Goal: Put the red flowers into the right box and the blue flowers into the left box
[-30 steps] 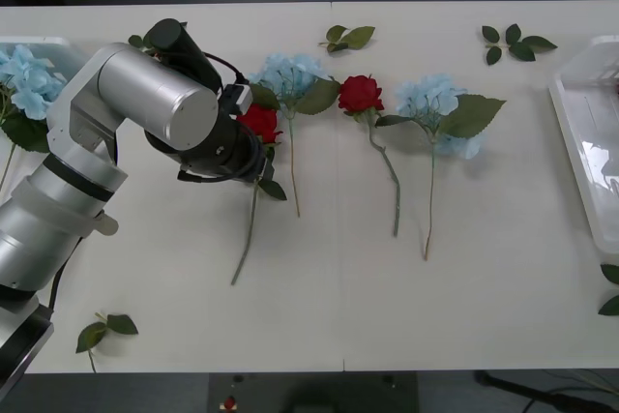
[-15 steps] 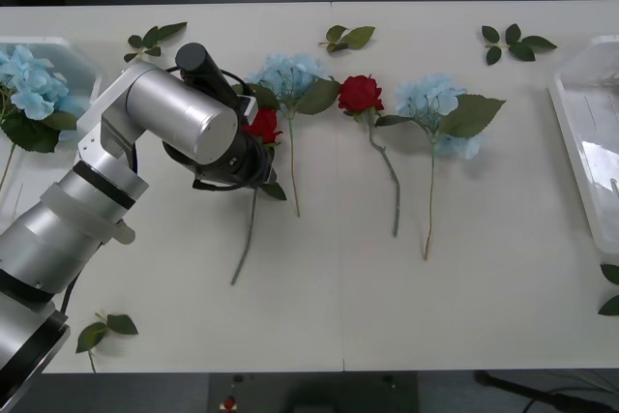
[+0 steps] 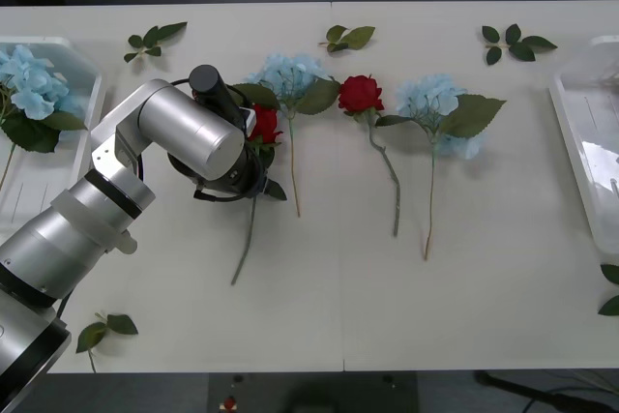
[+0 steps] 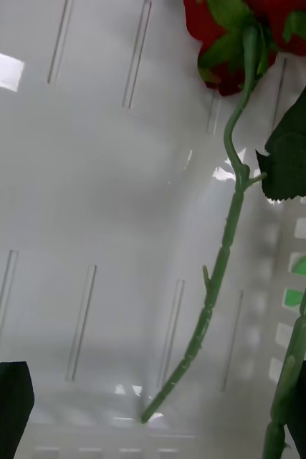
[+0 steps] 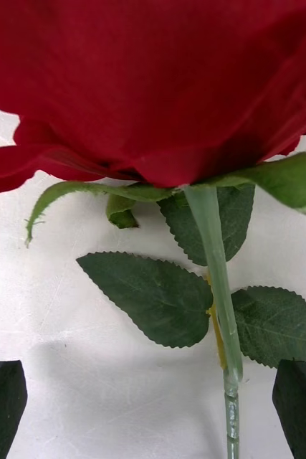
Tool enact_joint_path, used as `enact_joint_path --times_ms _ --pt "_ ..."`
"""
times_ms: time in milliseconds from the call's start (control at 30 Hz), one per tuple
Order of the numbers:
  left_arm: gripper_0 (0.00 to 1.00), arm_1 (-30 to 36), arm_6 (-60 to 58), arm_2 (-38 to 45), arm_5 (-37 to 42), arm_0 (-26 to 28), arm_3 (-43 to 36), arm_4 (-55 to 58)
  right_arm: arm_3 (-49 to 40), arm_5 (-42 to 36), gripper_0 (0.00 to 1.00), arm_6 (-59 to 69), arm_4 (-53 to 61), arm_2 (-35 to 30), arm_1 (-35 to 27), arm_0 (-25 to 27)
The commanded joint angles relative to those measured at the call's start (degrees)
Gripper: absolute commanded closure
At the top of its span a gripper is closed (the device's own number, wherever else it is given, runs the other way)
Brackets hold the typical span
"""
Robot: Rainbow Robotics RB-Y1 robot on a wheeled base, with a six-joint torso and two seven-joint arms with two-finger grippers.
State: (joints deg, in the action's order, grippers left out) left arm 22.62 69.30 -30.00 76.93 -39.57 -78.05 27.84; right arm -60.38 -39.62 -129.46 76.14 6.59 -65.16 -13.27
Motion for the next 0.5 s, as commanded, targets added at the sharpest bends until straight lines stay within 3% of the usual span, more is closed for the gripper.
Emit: enact_joint_path --times_ms 33,133,500 --pt "0.0 -0.7 -0.9 0.0 -0.8 -2.4 0.1 -0.9 0.7 0.2 0.0 -1.5 5.6 -1.0 -2.3 -1.9" --pt "0.0 -1.0 -0.9 -0.3 -1.1 -2.4 0.4 -1.6 0.6 -1.6 0.0 -1.9 8.9 -1.3 -3.3 -2.0" --pt "0.0 -1.6 -1.1 -1.0 -1.6 -2.6 0.3 -2.3 -3.1 -20.7 0.0 -2.8 15.7 -11.7 -3.2 -4.4"
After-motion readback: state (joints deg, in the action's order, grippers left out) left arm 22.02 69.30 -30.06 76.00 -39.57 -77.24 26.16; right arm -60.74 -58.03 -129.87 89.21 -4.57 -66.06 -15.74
